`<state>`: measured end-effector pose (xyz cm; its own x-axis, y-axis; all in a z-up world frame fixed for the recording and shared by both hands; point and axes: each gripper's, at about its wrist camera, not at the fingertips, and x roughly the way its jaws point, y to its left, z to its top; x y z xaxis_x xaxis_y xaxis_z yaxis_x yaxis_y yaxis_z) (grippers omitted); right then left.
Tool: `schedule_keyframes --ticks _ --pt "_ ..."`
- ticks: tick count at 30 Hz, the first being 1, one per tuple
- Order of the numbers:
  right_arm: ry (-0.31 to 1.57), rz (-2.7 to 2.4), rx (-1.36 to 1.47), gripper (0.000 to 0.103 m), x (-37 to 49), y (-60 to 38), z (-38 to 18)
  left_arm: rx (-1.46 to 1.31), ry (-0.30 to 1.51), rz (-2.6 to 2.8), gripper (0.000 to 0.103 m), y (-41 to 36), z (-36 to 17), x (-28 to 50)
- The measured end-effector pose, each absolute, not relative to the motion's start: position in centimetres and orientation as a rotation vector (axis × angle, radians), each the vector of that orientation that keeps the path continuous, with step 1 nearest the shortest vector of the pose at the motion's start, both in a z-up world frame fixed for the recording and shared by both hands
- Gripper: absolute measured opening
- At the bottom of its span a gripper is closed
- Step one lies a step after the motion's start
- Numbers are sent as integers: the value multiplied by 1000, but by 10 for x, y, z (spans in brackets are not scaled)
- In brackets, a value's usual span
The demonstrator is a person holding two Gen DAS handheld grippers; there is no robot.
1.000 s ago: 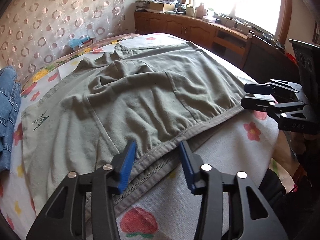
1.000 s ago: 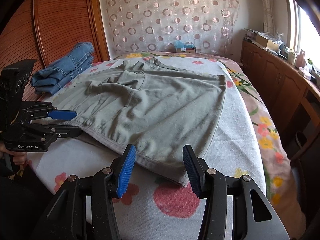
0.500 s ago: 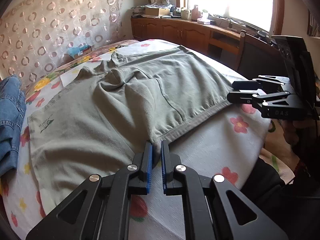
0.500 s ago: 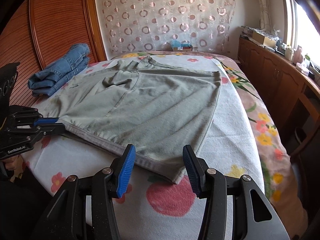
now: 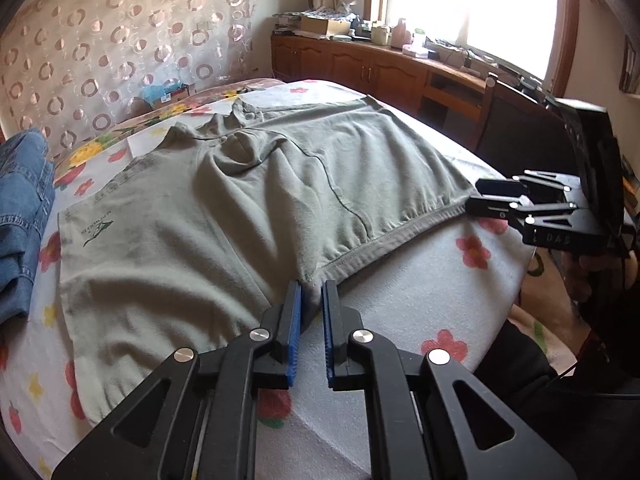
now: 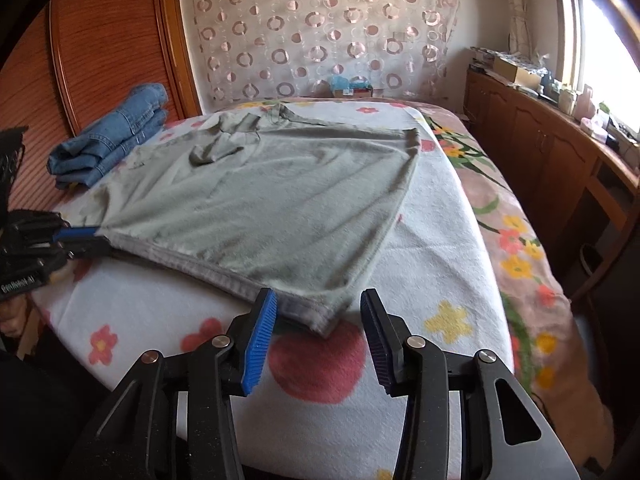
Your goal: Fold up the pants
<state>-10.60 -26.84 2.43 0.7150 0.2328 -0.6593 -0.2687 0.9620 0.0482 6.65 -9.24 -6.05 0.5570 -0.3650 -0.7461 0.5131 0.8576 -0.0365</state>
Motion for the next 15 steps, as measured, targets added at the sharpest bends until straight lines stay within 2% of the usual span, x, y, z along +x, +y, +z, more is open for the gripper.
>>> schedule_keyframes --ticks 2,4,5,8,9,10,15 --pt "725 268 -57 45 -107 -271 25 189 825 -504 17 -88 -58 66" --pt "724 265 -62 45 -107 -271 25 187 818 -488 32 -84 -55 65" --pt "724 267 -61 45 -107 -272 25 182 807 -477 36 -80 -53 64" --pt "725 268 -55 45 -107 -272 26 173 792 -440 58 -69 -50 63" --pt "723 268 -51 45 -107 -272 26 166 789 -428 73 -65 -49 63" --pt "719 270 -47 45 -108 -274 26 155 785 -419 81 -61 -48 63" --pt "686 283 -45 45 -108 -272 32 110 768 -344 81 -32 -49 62"
